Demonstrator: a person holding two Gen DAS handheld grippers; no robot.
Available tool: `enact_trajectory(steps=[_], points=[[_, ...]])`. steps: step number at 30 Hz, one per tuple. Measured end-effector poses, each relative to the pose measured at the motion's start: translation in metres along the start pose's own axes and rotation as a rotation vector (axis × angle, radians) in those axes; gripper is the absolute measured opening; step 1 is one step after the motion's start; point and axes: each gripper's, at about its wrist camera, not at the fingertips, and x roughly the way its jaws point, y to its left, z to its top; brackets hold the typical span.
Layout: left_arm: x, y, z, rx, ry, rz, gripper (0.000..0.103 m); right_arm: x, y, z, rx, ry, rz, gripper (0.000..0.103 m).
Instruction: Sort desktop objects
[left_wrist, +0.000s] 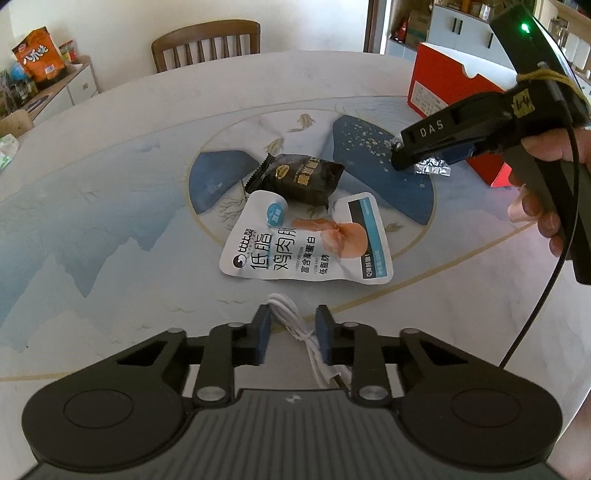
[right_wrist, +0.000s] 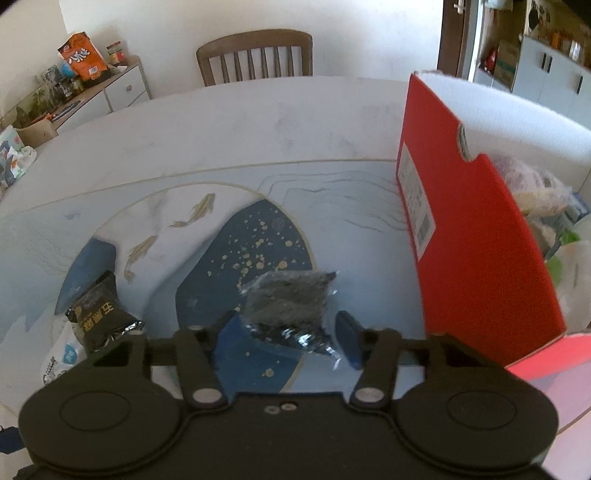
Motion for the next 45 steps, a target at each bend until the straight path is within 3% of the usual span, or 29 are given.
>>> enact_trajectory(steps=[4, 12, 23, 45], points=[[0.0, 0.003, 0.001, -0.017, 0.0, -0.004, 0.012, -0.002, 0.002, -0.002, -0.007, -0.002, -0.002, 0.044], [0.0, 0.008, 0.003, -0.043, 0.006, -0.024, 0.011, -0.013, 0.003, -0.002, -0.015, -0.01, 0.005, 0.035], [-0.01, 0.014, 0.009, -0.069, -0.011, -0.042, 0.011, -0.044, 0.007, -0.012, -0.064, -0.035, 0.017, 0.034], [-0.032, -0.006, 0.041, 0.008, -0.063, -0.092, 0.011, -0.102, -0.007, -0.019, -0.043, -0.07, 0.058, 0.033]])
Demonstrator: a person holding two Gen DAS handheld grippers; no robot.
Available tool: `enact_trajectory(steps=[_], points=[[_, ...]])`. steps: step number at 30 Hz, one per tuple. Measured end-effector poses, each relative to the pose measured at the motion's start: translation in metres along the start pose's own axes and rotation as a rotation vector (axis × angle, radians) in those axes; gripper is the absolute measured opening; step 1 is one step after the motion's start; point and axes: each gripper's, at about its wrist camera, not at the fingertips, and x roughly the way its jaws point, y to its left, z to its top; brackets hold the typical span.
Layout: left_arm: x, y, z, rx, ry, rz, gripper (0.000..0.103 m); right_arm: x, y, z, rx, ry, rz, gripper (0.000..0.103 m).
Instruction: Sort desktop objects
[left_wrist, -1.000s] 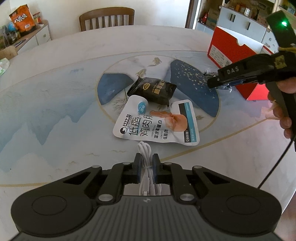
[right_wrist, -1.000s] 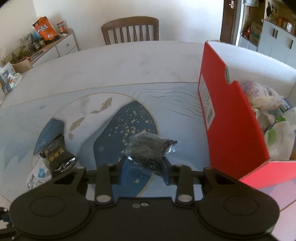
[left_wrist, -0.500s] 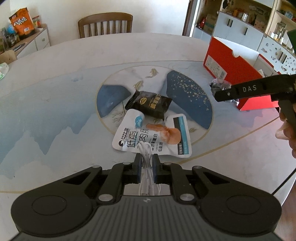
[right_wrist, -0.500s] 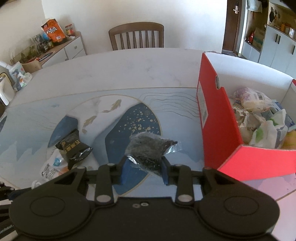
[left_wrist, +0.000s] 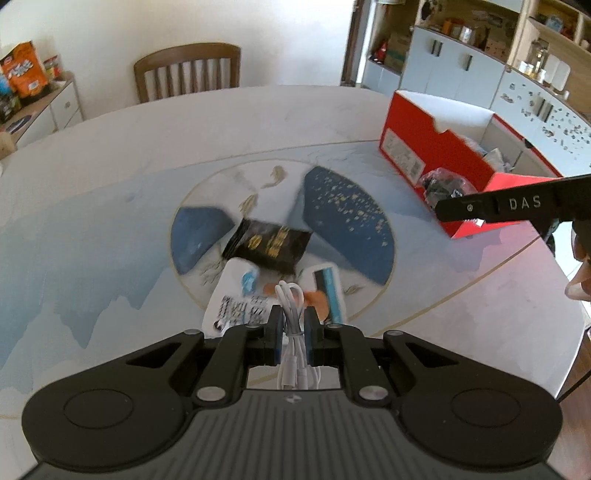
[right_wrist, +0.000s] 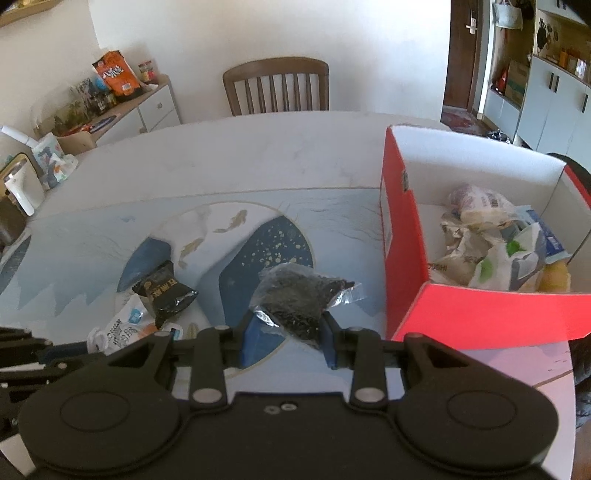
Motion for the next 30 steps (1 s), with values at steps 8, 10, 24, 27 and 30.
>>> enact_trajectory(steps=[8, 10, 24, 27, 30], points=[[-0.01, -0.017, 0.027, 0.039, -0.039, -0.039, 0.011, -0.026, -0.012, -0.002, 0.02, -0.031, 0.021, 0.033], [-0.013, -0.022, 0.033, 0.048, -0.047, -0.051, 0.011, -0.033, -0.016, -0.001, 0.021, -0.044, 0.027, 0.033], [-0.015, -0.075, 0.081, 0.102, -0.084, -0.147, 0.011, -0.069, -0.062, 0.006, 0.043, -0.109, -0.015, 0.033], [-0.011, -0.089, 0.093, 0.11, -0.095, -0.173, 0.011, -0.075, -0.074, 0.008, 0.051, -0.124, -0.028, 0.033], [-0.009, -0.105, 0.105, 0.131, -0.112, -0.189, 0.011, -0.08, -0.087, 0.009, 0.058, -0.139, -0.045, 0.033]])
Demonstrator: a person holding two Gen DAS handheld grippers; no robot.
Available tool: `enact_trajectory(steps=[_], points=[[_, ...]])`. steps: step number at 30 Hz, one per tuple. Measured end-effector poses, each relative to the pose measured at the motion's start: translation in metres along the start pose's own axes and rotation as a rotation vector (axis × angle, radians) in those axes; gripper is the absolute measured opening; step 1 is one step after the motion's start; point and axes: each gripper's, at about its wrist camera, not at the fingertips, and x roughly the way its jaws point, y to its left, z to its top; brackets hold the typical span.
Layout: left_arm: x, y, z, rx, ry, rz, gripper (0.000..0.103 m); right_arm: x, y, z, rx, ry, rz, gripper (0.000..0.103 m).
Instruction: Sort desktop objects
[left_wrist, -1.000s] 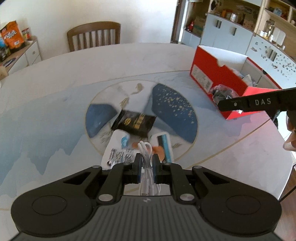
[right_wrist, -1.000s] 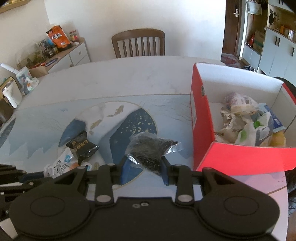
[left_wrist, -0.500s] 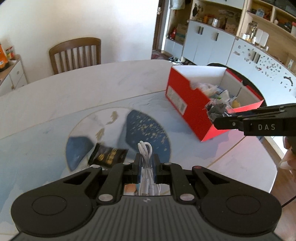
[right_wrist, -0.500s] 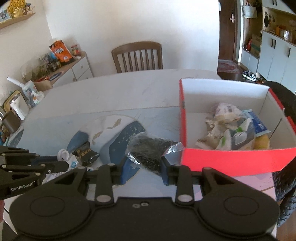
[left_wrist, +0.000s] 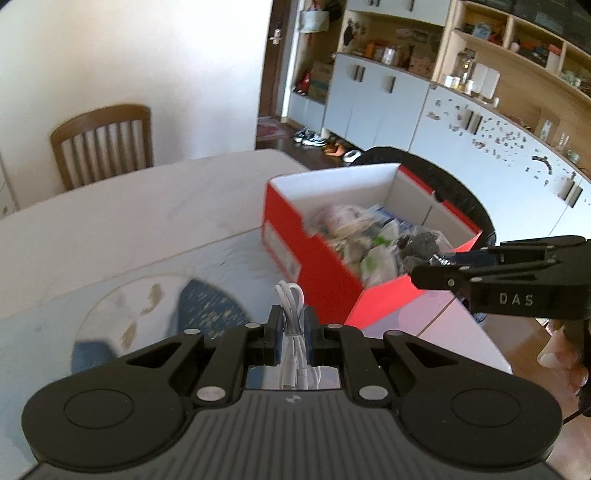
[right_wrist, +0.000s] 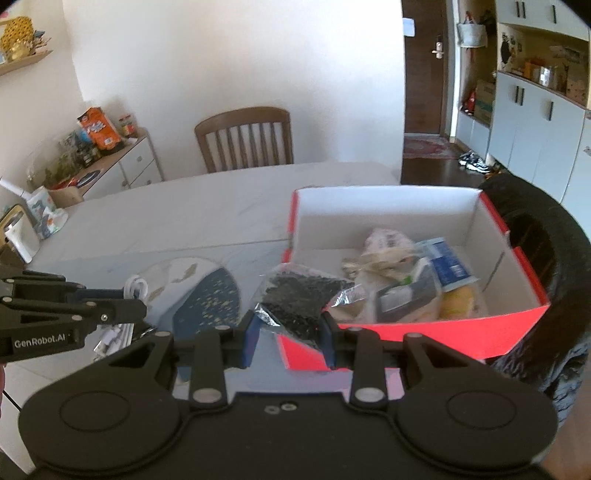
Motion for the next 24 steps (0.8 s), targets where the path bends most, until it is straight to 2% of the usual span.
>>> enact_trajectory(steps=[6, 15, 24], points=[[0.018, -0.025, 0.024, 0.026, -0.018, -0.025, 0.011, -0.004, -0.03, 0.006, 0.013, -0.01, -0.029, 0.033], [0.05, -0.056, 0.052, 0.043, 0.001, -0.059, 0.011, -0.005, -0.067, 0.013, 0.008, -0.006, -0.061, 0.033], [0.084, -0.077, 0.075, 0.049, 0.01, -0.042, 0.011, 0.007, -0.1, 0.019, 0.009, 0.017, -0.071, 0.033]])
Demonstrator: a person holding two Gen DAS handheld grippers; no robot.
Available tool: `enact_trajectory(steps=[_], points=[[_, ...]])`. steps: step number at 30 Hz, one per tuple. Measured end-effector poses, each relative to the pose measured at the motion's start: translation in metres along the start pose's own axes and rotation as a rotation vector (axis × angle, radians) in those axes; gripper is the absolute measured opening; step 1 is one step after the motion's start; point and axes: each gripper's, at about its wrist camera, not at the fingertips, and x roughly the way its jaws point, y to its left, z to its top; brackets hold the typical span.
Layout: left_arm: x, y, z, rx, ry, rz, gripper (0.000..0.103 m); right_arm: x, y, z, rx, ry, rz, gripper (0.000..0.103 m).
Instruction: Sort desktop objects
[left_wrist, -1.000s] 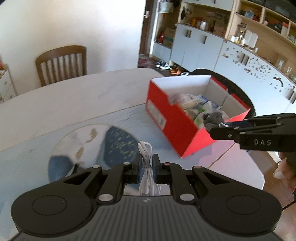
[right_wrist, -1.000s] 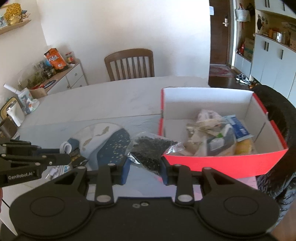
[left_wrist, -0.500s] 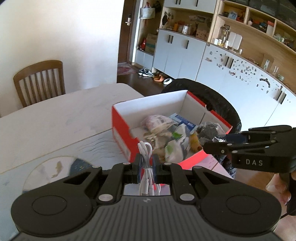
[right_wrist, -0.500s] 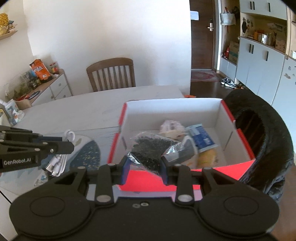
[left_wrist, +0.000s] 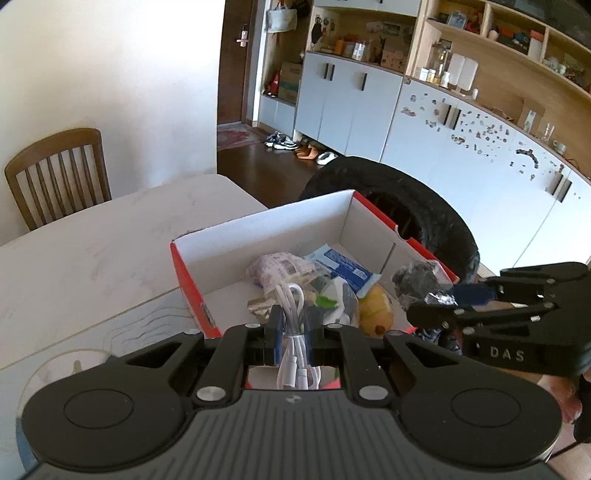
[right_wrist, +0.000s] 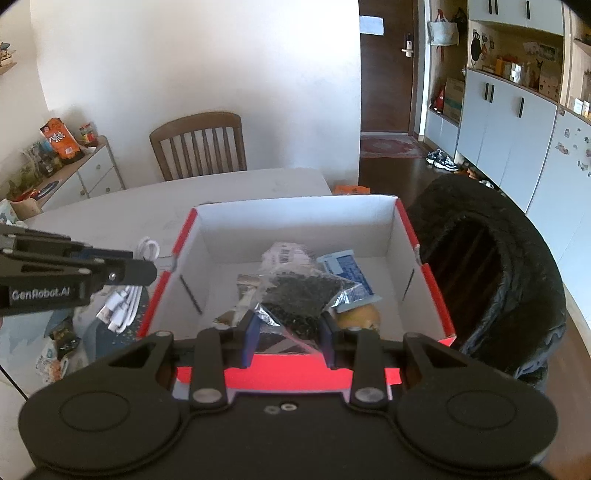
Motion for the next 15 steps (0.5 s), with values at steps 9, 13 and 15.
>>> enact_trajectory(steps=[9, 13, 15], points=[[0.047, -0.004, 0.017, -0.002, 0.067, 0.05, 0.011, 0.024, -0.026, 0.009, -0.012, 0.033, -0.002, 0.033], [0.072, -0.002, 0.025, 0.004, 0.1, 0.081, 0.011, 0.037, -0.035, 0.011, -0.028, 0.053, 0.0, 0.033], [0.082, 0.0, 0.028, 0.005, 0.118, 0.087, 0.01, 0.047, -0.038, 0.012, -0.05, 0.067, -0.002, 0.033]])
